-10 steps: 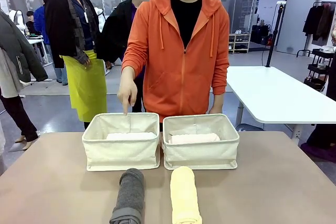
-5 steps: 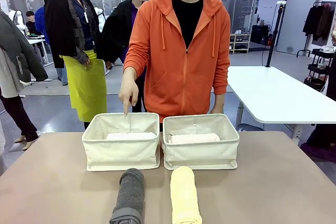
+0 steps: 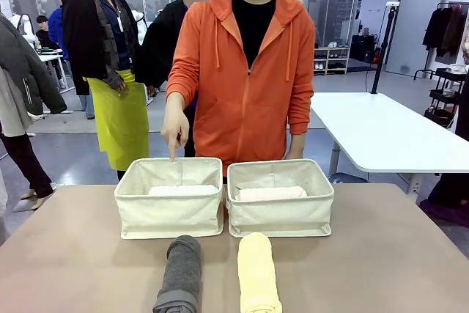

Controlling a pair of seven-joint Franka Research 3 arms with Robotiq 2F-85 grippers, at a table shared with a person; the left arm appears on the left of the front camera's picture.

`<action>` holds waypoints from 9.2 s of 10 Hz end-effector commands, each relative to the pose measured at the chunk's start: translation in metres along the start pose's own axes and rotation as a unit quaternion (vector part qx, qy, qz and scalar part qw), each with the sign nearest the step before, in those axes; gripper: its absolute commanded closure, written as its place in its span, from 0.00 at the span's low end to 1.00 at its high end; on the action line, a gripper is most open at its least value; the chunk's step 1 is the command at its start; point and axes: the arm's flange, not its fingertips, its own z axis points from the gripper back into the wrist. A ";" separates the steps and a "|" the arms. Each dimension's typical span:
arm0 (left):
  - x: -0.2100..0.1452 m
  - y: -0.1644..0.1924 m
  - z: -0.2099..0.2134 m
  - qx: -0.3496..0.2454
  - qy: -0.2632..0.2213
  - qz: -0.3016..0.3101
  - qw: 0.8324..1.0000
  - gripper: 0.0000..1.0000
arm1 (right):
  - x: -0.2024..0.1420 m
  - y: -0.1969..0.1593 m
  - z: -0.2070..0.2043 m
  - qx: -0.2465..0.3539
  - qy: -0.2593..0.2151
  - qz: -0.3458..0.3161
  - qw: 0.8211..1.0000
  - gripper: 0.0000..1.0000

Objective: Divide the towels into two baskets.
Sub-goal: Pick up one hotel-folded towel from the bottom of the table and place it in the Fabric basket indicated by the person.

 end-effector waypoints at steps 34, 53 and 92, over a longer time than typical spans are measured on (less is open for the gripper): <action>-0.076 -0.149 -0.302 0.152 0.139 -0.029 0.978 0.61 | 0.000 0.002 0.001 -0.001 0.005 0.003 1.000 0.07; 0.073 -0.290 -0.274 0.328 0.183 -0.417 0.828 0.60 | 0.000 0.002 0.001 -0.001 0.005 0.003 1.000 0.07; 0.254 -0.151 -0.363 0.249 0.283 -0.676 0.633 0.06 | 0.000 0.002 0.001 -0.001 0.005 0.003 1.000 0.07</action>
